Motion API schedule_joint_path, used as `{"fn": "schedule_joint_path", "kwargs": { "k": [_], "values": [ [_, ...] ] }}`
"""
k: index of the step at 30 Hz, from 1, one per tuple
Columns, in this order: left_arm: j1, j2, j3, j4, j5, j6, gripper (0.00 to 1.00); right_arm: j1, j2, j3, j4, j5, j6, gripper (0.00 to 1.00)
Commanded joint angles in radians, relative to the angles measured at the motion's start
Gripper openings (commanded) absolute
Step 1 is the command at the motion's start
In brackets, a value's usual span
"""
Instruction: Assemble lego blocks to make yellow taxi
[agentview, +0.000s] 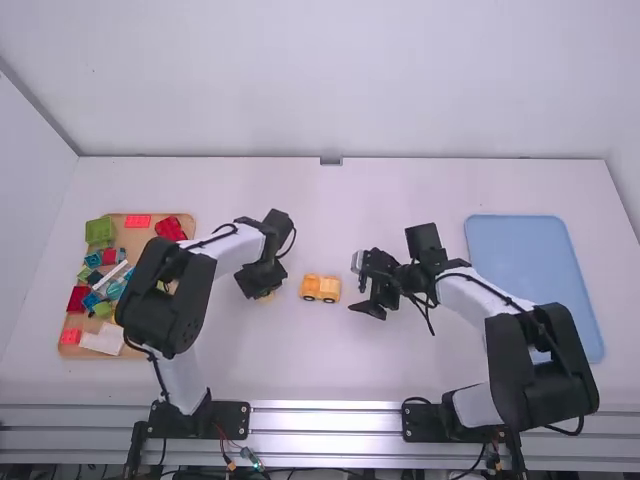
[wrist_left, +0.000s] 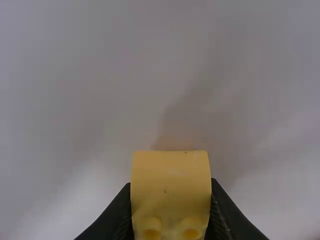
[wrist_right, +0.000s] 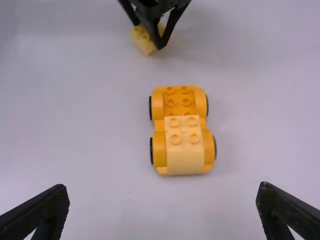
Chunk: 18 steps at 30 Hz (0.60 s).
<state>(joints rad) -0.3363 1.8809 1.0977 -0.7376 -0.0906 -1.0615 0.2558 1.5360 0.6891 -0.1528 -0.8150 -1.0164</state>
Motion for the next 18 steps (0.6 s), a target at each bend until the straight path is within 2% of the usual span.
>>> {"fn": "schedule_joint_path", "kwargs": {
  "k": [1,4,6,9,12,16,18],
  "values": [
    [0.010,0.001,0.024,-0.011,-0.003,-0.276,0.02,-0.002,-0.042,-0.036,0.034,0.003,0.016,0.99],
    [0.009,0.001,0.022,-0.014,0.039,-0.458,0.02,-0.002,-0.073,-0.077,0.106,0.002,0.061,0.98],
    [0.014,0.001,0.022,-0.001,0.100,-0.518,0.02,-0.002,-0.093,-0.114,0.167,0.002,0.077,0.98],
    [0.014,0.001,0.022,0.003,0.098,-0.617,0.02,0.001,-0.105,-0.152,0.225,0.001,0.077,0.98],
    [0.016,0.001,0.021,-0.008,0.091,-0.782,0.09,0.016,-0.104,-0.189,0.298,-0.006,0.077,0.99],
    [0.014,0.001,0.021,-0.009,0.104,-0.904,0.10,0.034,-0.105,-0.208,0.340,-0.006,0.077,0.99],
    [0.011,0.001,0.021,-0.010,0.119,-0.938,0.16,0.037,-0.105,-0.208,0.341,-0.006,0.077,0.99]
  ]
}}
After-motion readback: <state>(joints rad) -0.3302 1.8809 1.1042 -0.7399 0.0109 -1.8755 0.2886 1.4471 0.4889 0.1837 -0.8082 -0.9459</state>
